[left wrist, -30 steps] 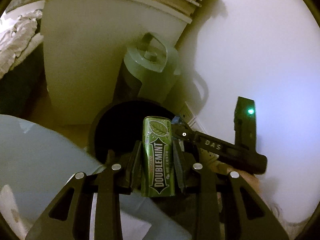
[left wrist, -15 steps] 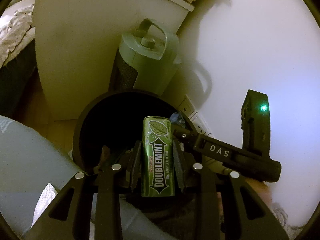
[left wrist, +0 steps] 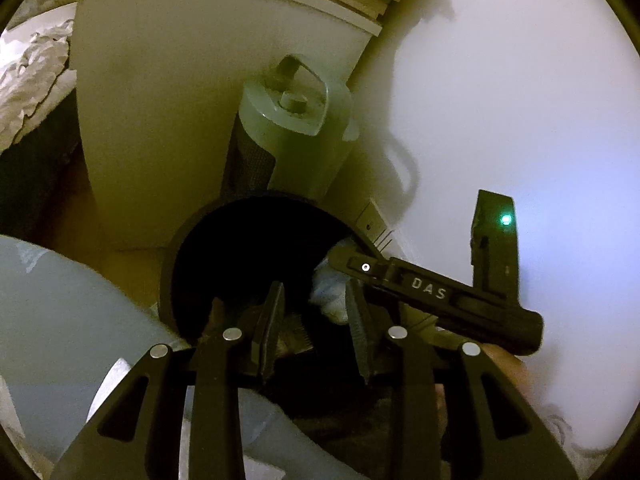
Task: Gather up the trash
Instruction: 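Grasp the tan tube with the left tool while the right tool grasps the dark red bottle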
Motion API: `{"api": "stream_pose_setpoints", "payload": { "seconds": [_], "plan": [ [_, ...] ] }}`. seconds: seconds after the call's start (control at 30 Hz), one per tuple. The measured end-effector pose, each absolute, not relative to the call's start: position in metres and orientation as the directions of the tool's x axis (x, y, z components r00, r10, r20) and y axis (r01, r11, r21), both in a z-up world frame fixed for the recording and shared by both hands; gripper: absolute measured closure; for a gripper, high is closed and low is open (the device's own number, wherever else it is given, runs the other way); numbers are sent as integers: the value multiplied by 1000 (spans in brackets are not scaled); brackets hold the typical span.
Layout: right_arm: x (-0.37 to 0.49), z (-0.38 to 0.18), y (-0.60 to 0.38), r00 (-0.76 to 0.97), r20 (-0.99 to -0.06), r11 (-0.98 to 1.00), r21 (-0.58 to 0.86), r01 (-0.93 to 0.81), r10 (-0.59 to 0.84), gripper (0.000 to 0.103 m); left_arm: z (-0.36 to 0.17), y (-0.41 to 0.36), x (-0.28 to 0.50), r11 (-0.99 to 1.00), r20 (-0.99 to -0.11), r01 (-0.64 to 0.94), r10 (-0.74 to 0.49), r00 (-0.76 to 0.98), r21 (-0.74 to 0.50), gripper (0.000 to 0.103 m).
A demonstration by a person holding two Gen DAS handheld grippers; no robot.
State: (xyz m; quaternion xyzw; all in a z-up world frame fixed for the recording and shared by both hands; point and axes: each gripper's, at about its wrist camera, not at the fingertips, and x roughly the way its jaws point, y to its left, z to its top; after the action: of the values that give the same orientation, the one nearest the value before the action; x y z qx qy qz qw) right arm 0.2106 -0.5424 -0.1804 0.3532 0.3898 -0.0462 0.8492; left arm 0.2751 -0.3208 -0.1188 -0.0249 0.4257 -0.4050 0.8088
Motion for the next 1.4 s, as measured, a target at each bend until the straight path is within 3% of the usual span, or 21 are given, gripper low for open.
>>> {"api": "stream_pose_setpoints", "payload": {
  "seconds": [0.13, 0.2, 0.43, 0.87, 1.17, 1.4],
  "plan": [
    [211, -180, -539, 695, -696, 750, 556, 359, 183, 28, -113, -304, 266, 683, -657, 614, -678, 329, -397, 68],
    [212, -181, -537, 690, -702, 752, 548, 366, 175, 25, -108, -295, 261, 690, -652, 602, -677, 341, -401, 62],
    [212, -176, -521, 706, -683, 784, 537, 311, 188, 25, -88, -241, 230, 730, -619, 558, -660, 425, -395, 50],
    [190, -132, -424, 739, -621, 927, 375, -11, 260, 25, -85, -68, 191, 890, -628, 301, -456, 631, -343, 50],
    [182, -86, -304, 658, -631, 911, 315, -267, 411, 27, -102, 11, 182, 951, -674, 163, -302, 674, -264, 50],
    [204, -80, -205, 522, -731, 886, 260, -383, 440, 42, -126, 40, 201, 971, -732, 137, -237, 638, -195, 50]
  ]
}}
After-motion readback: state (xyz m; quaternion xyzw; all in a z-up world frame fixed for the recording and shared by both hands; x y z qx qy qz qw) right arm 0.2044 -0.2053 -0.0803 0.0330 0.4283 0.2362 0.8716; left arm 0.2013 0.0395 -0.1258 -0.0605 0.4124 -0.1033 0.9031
